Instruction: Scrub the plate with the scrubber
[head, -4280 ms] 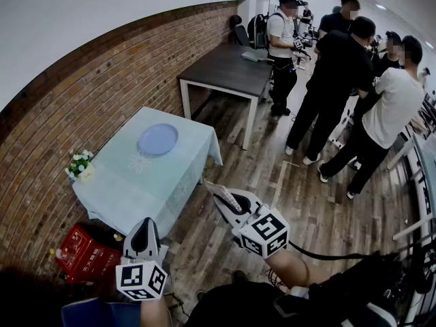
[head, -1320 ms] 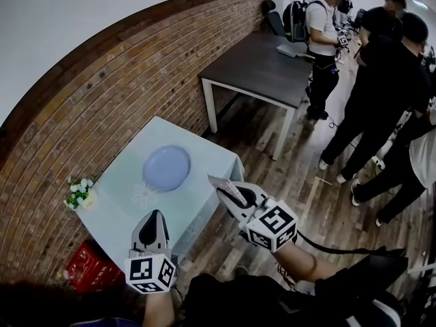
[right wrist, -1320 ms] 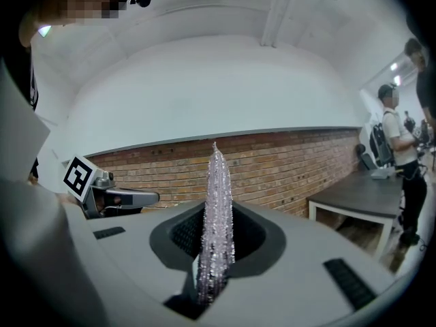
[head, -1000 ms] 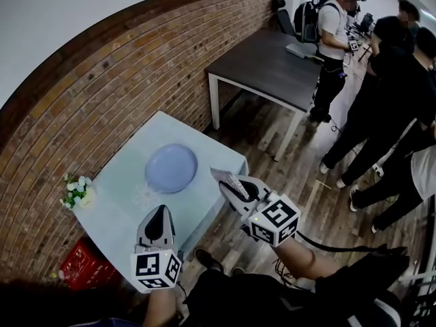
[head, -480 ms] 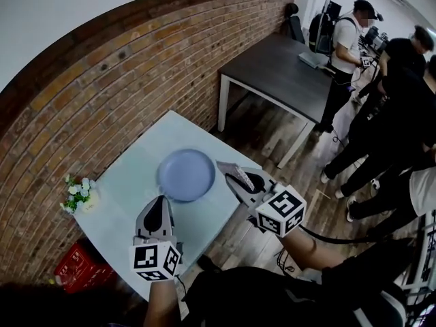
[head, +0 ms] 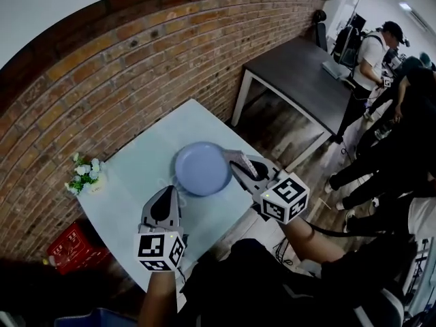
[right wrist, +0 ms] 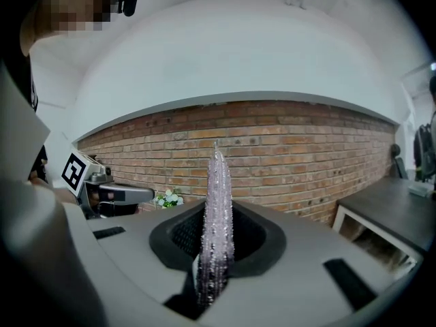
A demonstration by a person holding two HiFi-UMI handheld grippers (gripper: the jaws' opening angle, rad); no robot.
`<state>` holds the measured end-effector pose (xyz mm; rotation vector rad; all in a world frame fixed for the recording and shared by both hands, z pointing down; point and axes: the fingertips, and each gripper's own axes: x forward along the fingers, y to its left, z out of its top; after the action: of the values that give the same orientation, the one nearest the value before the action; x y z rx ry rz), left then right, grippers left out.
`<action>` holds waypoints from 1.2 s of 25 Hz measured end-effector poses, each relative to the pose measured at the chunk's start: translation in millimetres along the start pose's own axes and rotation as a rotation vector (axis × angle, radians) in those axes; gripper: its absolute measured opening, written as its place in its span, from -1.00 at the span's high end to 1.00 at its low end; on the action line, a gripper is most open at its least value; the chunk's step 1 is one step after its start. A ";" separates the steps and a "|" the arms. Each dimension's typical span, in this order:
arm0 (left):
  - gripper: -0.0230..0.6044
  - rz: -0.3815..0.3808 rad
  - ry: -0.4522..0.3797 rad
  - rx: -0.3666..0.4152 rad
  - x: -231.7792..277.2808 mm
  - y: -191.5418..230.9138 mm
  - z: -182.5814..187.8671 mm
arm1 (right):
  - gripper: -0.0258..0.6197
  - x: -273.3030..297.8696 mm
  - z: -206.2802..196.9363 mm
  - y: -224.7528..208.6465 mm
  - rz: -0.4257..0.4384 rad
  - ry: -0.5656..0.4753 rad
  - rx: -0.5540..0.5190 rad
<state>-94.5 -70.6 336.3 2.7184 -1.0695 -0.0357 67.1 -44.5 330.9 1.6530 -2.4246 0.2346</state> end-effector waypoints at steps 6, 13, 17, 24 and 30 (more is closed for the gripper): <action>0.89 0.082 0.069 0.004 15.1 10.7 -21.3 | 0.74 44.9 -5.5 -15.4 0.085 0.034 -0.014; 0.89 0.176 0.079 -0.043 35.1 18.2 -41.3 | 0.74 92.1 -34.6 -36.3 0.260 0.118 -0.067; 0.89 0.276 0.123 -0.053 46.8 22.2 -58.1 | 0.74 121.0 -51.0 -46.1 0.392 0.167 -0.083; 0.89 0.432 0.197 -0.086 62.0 28.4 -101.7 | 0.74 162.4 -91.2 -47.2 0.608 0.253 -0.162; 0.88 0.538 0.220 -0.193 73.4 27.2 -138.9 | 0.74 183.0 -130.0 -38.0 0.788 0.362 -0.207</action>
<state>-44.6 -112.6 481.7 2.1301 -1.5885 0.2288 46.8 -191.8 503.3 0.4555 -2.5568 0.3391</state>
